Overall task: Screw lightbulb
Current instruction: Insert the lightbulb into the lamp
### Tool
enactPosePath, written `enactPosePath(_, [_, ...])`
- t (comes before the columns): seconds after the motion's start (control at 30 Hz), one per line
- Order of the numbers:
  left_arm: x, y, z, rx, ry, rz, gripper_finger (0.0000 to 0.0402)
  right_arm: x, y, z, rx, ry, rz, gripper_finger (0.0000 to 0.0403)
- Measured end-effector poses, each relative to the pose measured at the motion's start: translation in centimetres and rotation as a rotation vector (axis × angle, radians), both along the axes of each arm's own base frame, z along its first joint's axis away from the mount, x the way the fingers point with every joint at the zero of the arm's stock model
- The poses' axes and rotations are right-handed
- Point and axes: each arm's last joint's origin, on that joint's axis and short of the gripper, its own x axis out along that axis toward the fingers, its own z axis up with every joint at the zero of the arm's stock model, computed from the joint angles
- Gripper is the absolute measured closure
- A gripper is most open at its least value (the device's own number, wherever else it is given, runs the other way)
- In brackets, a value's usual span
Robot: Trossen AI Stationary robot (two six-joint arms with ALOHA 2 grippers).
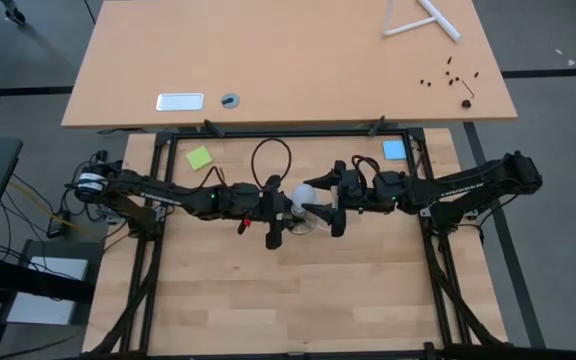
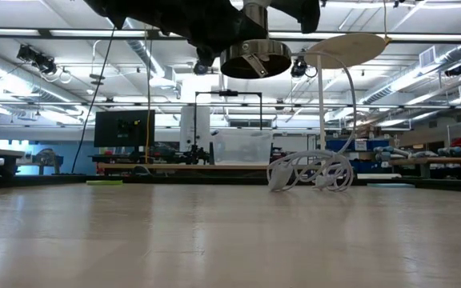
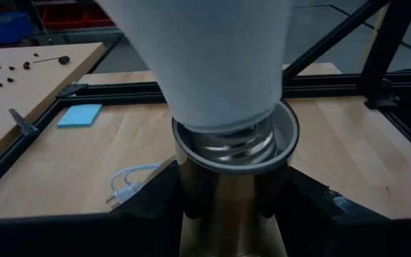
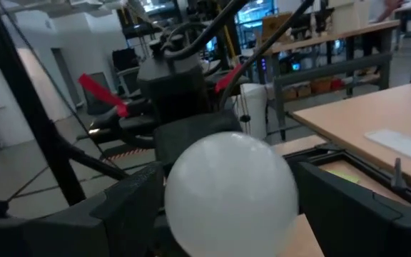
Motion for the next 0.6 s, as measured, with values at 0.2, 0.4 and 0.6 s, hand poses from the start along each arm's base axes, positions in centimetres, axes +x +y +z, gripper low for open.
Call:
enactPosePath(0.2, [0.02,0.02,0.05,0.0,-0.006,0.002,0.0234,0.01,0.13,0.04,-0.001,-0.004,0.036,0.0088])
enactPosePath(0.4, [0.01,0.03,0.03,0.0,-0.003,0.005,0.0234,0.01,0.14,0.03,-0.044,0.001,0.039,0.0111])
enactPosePath(0.6, [0.0,0.07,0.01,0.0,-0.001,0.006,0.0234,0.03,-0.02,0.05,-0.054,0.002,0.045,0.0115])
